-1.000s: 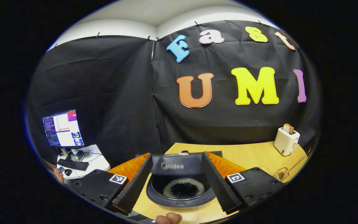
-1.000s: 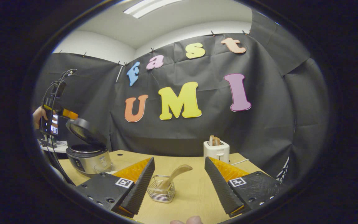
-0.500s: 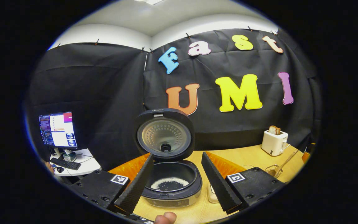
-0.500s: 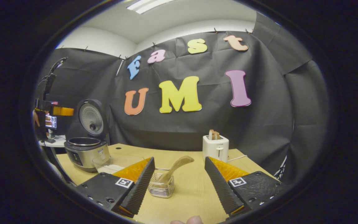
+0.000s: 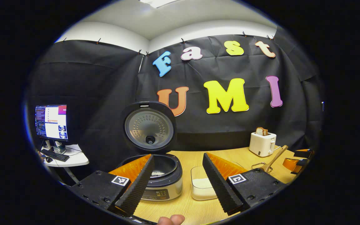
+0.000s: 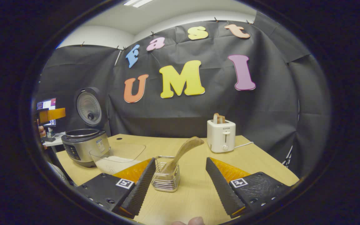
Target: Close the left gripper, press the button to open the rice cooker; take a wooden spoon from the chopstick holder with the right hand, scoop a spoonful of rice and pour it into the rice cooker, then put the wooden spoon back into the chopstick holder.
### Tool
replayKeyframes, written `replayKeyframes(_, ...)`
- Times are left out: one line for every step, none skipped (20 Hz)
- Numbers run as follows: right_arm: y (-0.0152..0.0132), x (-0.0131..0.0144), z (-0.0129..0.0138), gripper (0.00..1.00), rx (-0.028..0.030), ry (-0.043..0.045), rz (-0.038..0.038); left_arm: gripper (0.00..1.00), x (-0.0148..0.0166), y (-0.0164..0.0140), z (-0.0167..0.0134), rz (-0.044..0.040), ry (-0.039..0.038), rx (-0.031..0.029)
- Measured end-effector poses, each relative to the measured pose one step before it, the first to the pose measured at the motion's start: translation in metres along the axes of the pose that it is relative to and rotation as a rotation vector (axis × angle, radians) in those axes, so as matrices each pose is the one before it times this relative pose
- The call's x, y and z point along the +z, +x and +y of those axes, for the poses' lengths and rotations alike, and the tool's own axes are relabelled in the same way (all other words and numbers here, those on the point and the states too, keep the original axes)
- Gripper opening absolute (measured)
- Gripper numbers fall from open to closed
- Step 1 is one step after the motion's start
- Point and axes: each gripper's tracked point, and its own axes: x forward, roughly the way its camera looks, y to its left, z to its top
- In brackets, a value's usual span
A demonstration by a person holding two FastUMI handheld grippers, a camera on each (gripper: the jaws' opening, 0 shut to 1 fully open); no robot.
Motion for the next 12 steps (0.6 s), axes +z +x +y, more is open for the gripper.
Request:
replayKeyframes(0.00713, -0.00304, 0.00047, 0.96, 0.00063, -0.00326, 0.01296, 0.99, -0.00434, -0.00090, -0.00071, 0.00458, 0.00143, -0.00284)
replayKeyframes(0.00876, -0.00265, -0.00077, 0.96, -0.00465, -0.00049, 0.01431, 0.99, -0.00375, -0.00132, 0.00099, 0.00975, 0.00920, 0.00003)
replayKeyframes(0.00716, -0.00192, 0.00040, 0.96, 0.00174, 0.00159, 0.01218, 0.99, -0.00201, -0.00158, 0.00480, -0.00072, 0.01024, 0.01109)
replayKeyframes(0.00736, -0.00218, 0.00035, 0.96, -0.00118, 0.00565, 0.01286, 0.99, 0.00024, -0.00083, 0.00562, 0.00001, 0.00557, 0.01466)
replayKeyframes(0.00671, -0.00044, -0.00052, 0.96, -0.00249, 0.01001, 0.00653, 0.99, 0.00004, -0.00067, 0.00365, -0.00572, -0.00590, 0.01042)
replayKeyframes(0.00835, -0.00176, 0.00072, 0.96, 0.00169, 0.01227, 0.00854, 0.99, 0.00019, 0.00066, 0.00104, -0.00160, -0.01214, 0.00316)
replayKeyframes(0.00815, -0.00079, 0.00120, 0.92, -0.00156, 0.00823, 0.01015, 0.99, -0.00010, 0.00117, 0.00005, -0.00070, -0.01042, -0.00224)
replayKeyframes(0.00706, -0.00276, -0.00138, 0.96, -0.00574, 0.00459, 0.01129, 0.99, -0.00066, 0.00116, 0.00169, 0.00141, -0.00667, 0.00043)
replayKeyframes(0.00592, -0.00076, 0.00111, 0.96, 0.00190, 0.01255, 0.00972, 0.99, -0.00128, 0.00053, 0.00240, 0.00126, -0.00411, 0.00312)
replayKeyframes(0.00527, 0.00053, 0.00075, 0.96, 0.00032, 0.01300, 0.00407, 0.99, -0.00099, 0.00121, 0.00150, 0.00495, -0.00067, 0.00087)
replayKeyframes(0.00411, 0.00117, -0.00006, 0.92, -0.00146, 0.01128, 0.00172, 0.99, -0.00245, 0.00035, 0.00175, 0.01034, -0.00097, 0.00179)
replayKeyframes(0.00392, 0.00063, -0.00122, 0.92, -0.00579, 0.00860, -0.00273, 0.99, -0.00250, -0.00087, 0.00062, 0.01048, -0.00331, -0.00019)
